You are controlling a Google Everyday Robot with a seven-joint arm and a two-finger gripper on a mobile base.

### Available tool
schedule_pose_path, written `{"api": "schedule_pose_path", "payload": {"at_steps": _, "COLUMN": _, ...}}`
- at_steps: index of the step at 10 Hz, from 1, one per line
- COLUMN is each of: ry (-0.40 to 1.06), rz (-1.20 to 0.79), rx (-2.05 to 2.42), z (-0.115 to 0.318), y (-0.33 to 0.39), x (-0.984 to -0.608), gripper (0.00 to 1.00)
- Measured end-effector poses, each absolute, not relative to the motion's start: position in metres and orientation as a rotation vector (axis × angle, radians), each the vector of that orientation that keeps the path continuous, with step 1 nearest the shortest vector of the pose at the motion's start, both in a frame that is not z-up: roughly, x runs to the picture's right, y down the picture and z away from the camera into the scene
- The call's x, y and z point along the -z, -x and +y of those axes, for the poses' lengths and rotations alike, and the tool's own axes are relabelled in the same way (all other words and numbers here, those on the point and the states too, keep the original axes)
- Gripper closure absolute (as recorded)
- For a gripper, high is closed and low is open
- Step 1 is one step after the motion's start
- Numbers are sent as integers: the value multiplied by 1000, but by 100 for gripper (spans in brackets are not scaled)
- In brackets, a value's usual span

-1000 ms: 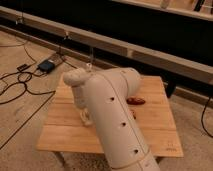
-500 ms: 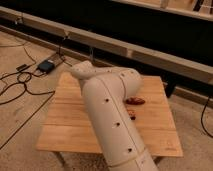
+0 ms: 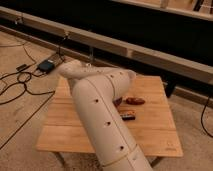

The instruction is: Wipe the white sponge on the table

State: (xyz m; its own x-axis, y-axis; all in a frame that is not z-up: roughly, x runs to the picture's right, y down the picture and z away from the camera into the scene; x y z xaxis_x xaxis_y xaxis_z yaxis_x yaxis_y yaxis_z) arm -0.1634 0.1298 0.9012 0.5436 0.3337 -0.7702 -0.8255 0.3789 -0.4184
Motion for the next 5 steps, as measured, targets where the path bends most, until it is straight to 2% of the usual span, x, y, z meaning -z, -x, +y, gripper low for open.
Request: {"api": "schedule_pose_path", "payload": {"at_steps": 5, "ry": 975, "rz": 649, "rx": -677, "z": 181, "y": 182, "x": -858, "gripper": 96}}
